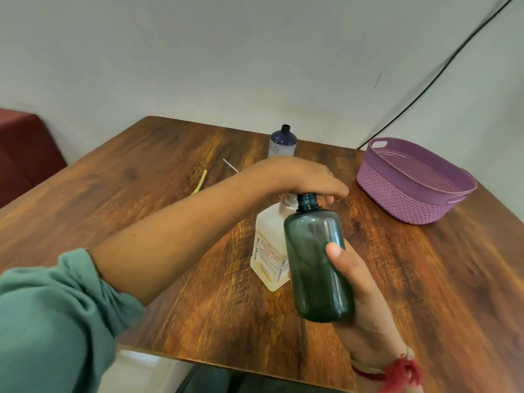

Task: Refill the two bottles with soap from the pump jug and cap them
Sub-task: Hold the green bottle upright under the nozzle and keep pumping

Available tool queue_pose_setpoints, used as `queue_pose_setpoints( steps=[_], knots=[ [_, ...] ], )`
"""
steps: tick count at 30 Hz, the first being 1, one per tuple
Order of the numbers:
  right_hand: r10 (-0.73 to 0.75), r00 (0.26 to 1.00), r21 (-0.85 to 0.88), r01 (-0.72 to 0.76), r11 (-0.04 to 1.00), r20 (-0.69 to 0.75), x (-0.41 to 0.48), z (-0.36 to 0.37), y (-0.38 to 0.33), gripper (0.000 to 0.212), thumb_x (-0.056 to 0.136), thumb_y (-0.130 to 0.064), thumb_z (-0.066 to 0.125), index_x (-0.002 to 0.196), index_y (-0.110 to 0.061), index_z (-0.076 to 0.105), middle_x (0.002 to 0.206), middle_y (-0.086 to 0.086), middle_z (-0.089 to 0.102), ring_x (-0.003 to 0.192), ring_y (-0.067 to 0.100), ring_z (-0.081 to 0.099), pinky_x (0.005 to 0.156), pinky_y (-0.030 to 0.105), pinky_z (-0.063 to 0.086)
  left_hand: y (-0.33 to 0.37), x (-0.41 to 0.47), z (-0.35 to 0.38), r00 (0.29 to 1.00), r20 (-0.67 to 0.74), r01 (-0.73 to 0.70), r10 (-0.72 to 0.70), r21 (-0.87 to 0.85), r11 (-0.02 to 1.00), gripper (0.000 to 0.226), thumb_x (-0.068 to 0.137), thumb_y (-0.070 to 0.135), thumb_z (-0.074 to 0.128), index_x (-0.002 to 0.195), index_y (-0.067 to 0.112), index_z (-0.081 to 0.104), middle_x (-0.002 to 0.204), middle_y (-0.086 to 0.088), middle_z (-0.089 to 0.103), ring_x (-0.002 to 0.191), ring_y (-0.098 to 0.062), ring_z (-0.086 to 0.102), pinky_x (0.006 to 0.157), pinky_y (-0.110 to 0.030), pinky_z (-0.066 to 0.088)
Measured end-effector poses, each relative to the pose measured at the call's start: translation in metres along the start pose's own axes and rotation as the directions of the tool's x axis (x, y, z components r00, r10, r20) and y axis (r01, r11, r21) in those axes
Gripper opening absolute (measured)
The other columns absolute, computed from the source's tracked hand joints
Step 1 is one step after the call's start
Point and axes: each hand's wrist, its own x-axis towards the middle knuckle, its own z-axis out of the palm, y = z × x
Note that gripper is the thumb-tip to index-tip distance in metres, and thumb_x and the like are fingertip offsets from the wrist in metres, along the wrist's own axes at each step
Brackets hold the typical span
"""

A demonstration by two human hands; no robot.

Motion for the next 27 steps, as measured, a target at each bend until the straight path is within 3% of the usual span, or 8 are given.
queue_pose_setpoints(
  steps=[4,8,10,16,22,27],
  knots=[
    [-0.028,0.999,0.014,0.027,1.000,0.026,-0.002,0.001,-0.006,0.070,0.041,-0.056,0.085,0.103,-0.026,0.071,0.106,0.008,0.071,0.089,0.019,0.070,0.064,0.025,0.054,0.005,-0.003,-0.010,0.999,-0.031,0.012,-0.008,0.127,0.992,0.025,0.094,0.035,0.043,0.095,0.014,0.056,0.078,0.006,0.053,0.074,-0.012,0.047,0.070,-0.026,0.037],
    [-0.017,1.000,-0.016,0.017,1.000,0.016,0.000,0.000,-0.003,0.076,0.042,-0.057,0.084,0.108,-0.024,0.068,0.110,0.012,0.069,0.091,0.022,0.068,0.065,0.030,0.055,0.003,-0.004,-0.004,1.000,0.007,0.001,0.000,-0.063,0.998,0.021,0.094,0.028,0.043,0.095,0.012,0.057,0.071,0.012,0.057,0.072,-0.014,0.049,0.075,-0.029,0.040],
    [-0.010,1.000,-0.017,0.010,1.000,0.012,0.000,0.000,0.000,0.076,0.042,-0.057,0.084,0.108,-0.024,0.068,0.111,0.013,0.068,0.093,0.023,0.068,0.068,0.032,0.056,0.003,-0.006,0.000,1.000,-0.014,0.001,-0.002,-0.063,0.998,0.023,0.094,0.029,0.043,0.096,0.012,0.057,0.072,0.012,0.057,0.075,-0.015,0.050,0.074,-0.028,0.040],
    [-0.017,1.000,0.004,0.017,1.000,0.017,-0.002,0.000,-0.004,0.079,0.042,-0.056,0.085,0.111,-0.023,0.067,0.112,0.012,0.068,0.094,0.023,0.068,0.066,0.028,0.055,0.010,-0.004,-0.009,0.998,0.041,0.030,-0.040,0.224,0.974,0.031,0.095,0.036,0.041,0.106,0.012,0.057,0.082,0.002,0.054,0.075,-0.014,0.045,0.063,-0.024,0.034],
    [0.006,1.000,-0.003,-0.007,1.000,-0.011,0.000,0.000,0.001,0.082,0.040,-0.057,0.086,0.111,-0.022,0.066,0.113,0.013,0.068,0.095,0.026,0.068,0.071,0.033,0.057,0.000,-0.003,0.003,1.000,-0.018,0.000,-0.001,-0.099,0.995,0.020,0.095,0.029,0.044,0.094,0.013,0.056,0.075,0.010,0.057,0.066,-0.011,0.046,0.070,-0.026,0.039],
    [-0.008,1.000,0.009,0.008,1.000,-0.003,-0.002,0.000,-0.005,0.084,0.038,-0.056,0.086,0.111,-0.021,0.066,0.109,0.012,0.069,0.090,0.023,0.069,0.065,0.029,0.056,0.009,-0.004,-0.009,1.000,0.021,0.012,-0.016,0.146,0.989,0.027,0.095,0.035,0.042,0.097,0.013,0.058,0.075,0.008,0.053,0.071,-0.011,0.046,0.066,-0.024,0.036]
  ],
)
